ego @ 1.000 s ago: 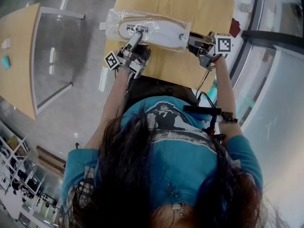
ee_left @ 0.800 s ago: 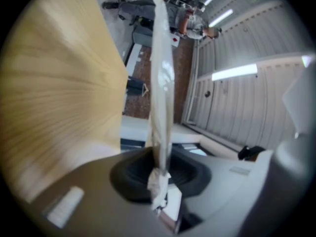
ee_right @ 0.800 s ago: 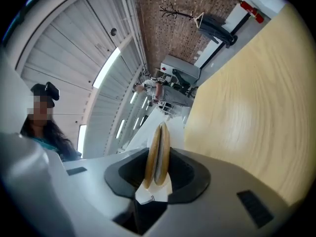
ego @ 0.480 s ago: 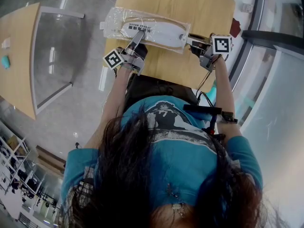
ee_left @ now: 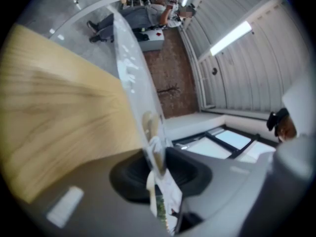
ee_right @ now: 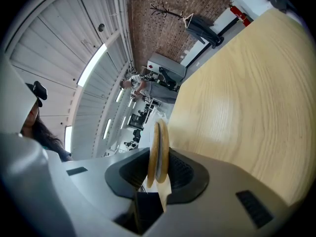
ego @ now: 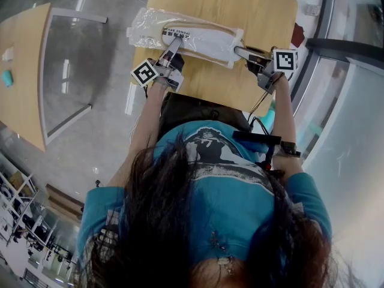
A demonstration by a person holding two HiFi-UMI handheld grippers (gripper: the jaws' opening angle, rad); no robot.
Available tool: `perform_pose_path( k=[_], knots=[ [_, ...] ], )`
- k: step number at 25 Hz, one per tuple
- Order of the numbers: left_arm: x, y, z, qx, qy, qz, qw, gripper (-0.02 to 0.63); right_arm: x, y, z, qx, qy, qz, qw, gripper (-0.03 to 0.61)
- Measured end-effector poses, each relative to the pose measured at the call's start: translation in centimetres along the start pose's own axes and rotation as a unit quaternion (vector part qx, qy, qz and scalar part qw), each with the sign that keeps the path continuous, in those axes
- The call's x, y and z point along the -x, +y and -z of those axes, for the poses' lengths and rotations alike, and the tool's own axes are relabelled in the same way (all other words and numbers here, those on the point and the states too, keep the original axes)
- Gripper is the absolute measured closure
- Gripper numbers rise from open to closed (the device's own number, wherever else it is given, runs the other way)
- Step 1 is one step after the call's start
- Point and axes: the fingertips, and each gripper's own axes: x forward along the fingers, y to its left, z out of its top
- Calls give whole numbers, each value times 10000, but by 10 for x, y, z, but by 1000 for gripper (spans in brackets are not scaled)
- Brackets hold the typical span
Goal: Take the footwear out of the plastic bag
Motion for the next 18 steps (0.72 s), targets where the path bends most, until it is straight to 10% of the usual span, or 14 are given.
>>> perform_pose_path(
  k=[11,18],
  knots=[
    [-2,22,-21,-432,-95,-696,9966,517,8,-14,5,-124,-64,420,9990,479],
    [22,43,-59,-630,-640,-1317,9872,615,39,-27,7,-164,-181,724,9971,483]
  ],
)
